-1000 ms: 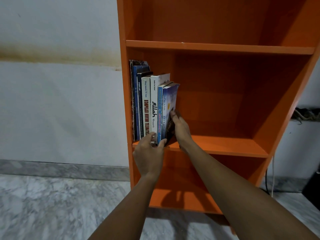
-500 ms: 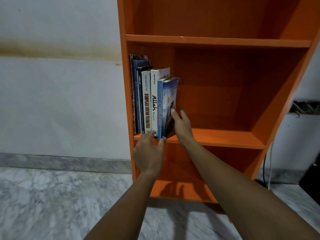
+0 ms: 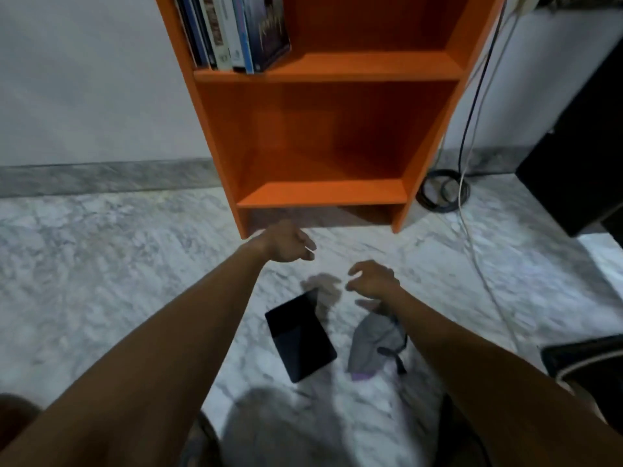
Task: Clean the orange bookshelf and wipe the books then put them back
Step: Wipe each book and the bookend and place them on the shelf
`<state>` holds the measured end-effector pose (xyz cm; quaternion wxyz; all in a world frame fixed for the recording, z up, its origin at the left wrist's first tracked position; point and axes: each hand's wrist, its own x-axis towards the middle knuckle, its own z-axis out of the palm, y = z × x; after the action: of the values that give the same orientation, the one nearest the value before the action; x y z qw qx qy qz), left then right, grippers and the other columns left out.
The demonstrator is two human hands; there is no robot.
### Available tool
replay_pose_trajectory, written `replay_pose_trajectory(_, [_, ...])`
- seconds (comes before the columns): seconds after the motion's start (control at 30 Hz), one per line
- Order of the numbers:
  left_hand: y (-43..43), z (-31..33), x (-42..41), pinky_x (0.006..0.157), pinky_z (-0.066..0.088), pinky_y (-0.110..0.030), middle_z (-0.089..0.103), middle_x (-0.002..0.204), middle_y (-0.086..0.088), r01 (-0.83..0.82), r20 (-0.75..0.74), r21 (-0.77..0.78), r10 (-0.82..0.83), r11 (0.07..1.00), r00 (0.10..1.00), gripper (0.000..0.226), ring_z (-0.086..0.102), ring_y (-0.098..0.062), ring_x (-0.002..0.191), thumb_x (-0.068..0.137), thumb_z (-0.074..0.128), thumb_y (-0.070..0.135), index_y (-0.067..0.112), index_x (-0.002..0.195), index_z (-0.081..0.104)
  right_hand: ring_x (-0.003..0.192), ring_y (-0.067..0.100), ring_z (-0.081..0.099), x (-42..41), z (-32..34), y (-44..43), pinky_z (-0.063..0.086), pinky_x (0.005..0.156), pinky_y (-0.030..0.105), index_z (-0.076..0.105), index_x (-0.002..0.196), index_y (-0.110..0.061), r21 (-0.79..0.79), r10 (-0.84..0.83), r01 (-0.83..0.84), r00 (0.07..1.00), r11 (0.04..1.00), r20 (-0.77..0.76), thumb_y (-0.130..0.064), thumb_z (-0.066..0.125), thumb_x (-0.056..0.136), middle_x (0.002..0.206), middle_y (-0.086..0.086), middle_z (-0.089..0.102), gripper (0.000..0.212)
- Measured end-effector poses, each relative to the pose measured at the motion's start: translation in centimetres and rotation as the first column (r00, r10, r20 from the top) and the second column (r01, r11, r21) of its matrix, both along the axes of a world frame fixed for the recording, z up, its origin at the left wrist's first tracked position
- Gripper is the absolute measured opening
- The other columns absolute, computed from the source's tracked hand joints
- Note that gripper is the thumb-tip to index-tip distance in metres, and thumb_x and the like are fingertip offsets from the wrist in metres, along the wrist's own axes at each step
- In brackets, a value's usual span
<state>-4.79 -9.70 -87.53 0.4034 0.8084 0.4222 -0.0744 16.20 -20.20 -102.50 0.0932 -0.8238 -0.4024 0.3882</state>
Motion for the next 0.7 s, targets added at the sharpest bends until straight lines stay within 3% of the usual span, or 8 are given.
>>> replay_pose_trajectory(0.07, [-1.8,-1.9,0.0,0.107,0.046,-0.031,0.058,0.144,-0.003,0.105,-0.153,-0.022,-0.107,0.994,0.982,0.043,0.052,-0.025,0.133,0.095,0.069,0.037,0.012,0.129,0.069,0.138,0.041,0.041,0.3,-3.9,-4.0,0.051,0.101,0.052,0.049,0.118,-0.066,-0.129,0.093,-0.086,0.994,0.988,0.053,-0.065,0.077,0.058,0.155,0.008,0.038,0.066])
replay_pose_trajectory(0.17, [-3.9,-5.0,-0.6,0.11,0.042,-0.037,0.06,0.142,-0.005,0.155,-0.267,0.093,-0.125,0.984,0.956,0.045,0.053,-0.026,0.131,0.094,0.066,0.041,0.015,0.131,0.068,0.151,0.049,0.008,-1.1,-6.1,-8.6,0.032,0.113,0.062,0.018,0.156,-0.051,-0.189,0.198,-0.171,0.971,0.967,0.135,-0.047,0.076,0.076,0.168,0.01,-0.004,0.099])
replay_pose_trajectory(0.2, [-4.4,-6.0,-1.0,0.109,0.044,-0.035,0.061,0.141,-0.005,0.12,-0.242,0.122,-0.088,0.985,0.966,0.043,0.055,-0.025,0.129,0.092,0.068,0.04,0.018,0.129,0.069,0.15,0.049,0.009,-1.7,-6.6,-9.9,0.032,0.113,0.061,0.019,0.159,-0.045,-0.191,0.223,-0.187,0.957,0.964,0.188,-0.042,0.073,0.08,0.167,0.012,-0.001,0.095])
replay_pose_trajectory(0.27, [-5.0,-7.1,-1.7,0.106,0.046,-0.035,0.064,0.138,-0.004,0.093,-0.199,0.162,-0.06,0.982,0.978,0.04,0.058,-0.024,0.125,0.089,0.071,0.038,0.021,0.126,0.071,0.146,0.043,0.026,-2.3,-8.0,-11.1,0.033,0.113,0.051,0.037,0.154,-0.027,-0.155,0.31,-0.272,0.887,0.95,0.342,-0.039,0.055,0.084,0.156,0.019,0.03,0.073])
replay_pose_trajectory(0.33, [-5.2,-7.7,-1.8,0.107,0.047,-0.038,0.064,0.137,-0.005,0.081,-0.175,0.173,-0.05,0.982,0.983,0.04,0.059,-0.023,0.125,0.09,0.071,0.035,0.021,0.128,0.07,0.129,0.04,0.045,-2.5,-9.0,-11.9,0.041,0.1,0.039,0.06,0.126,-0.013,-0.074,0.33,-0.331,0.844,0.941,0.423,-0.023,0.047,0.077,0.13,0.019,0.05,0.052])
replay_pose_trajectory(0.47, [-5.5,-7.4,-1.3,0.109,0.045,-0.041,0.06,0.14,-0.008,0.072,-0.145,0.169,-0.047,0.983,0.988,0.049,0.056,-0.027,0.129,0.091,0.071,0.033,0.022,0.138,0.061,0.09,0.033,0.056,-2.7,-6.8,-12.1,0.037,0.064,0.033,0.057,0.092,-0.011,0.18,0.196,-0.322,0.845,0.929,0.498,-0.003,0.056,0.08,0.102,0.014,0.051,0.015])
replay_pose_trajectory(0.6, [-5.3,-6.8,-1.3,0.105,0.048,-0.038,0.059,0.141,-0.008,0.081,-0.152,0.166,-0.055,0.983,0.987,0.055,0.057,-0.028,0.126,0.088,0.075,0.028,0.021,0.14,0.059,0.065,0.026,0.043,-2.8,-1.6,-9.4,0.029,0.056,0.036,0.034,0.069,-0.018,0.542,-0.038,-0.104,0.969,0.834,0.246,-0.011,0.048,0.065,0.07,0.006,0.041,0.016])
replay_pose_trajectory(0.7, [-5.3,-7.1,-2.1,0.099,0.049,-0.034,0.06,0.139,-0.006,0.082,-0.203,0.183,-0.044,0.98,0.978,0.06,0.058,-0.027,0.124,0.084,0.079,0.027,0.023,0.14,0.058,0.076,0.02,0.041,-3.2,2.3,-7.4,0.035,0.067,0.035,0.043,0.084,-0.019,0.487,0.029,-0.115,0.983,0.866,0.18,-0.007,0.053,0.081,0.083,0.003,0.045,0.016])
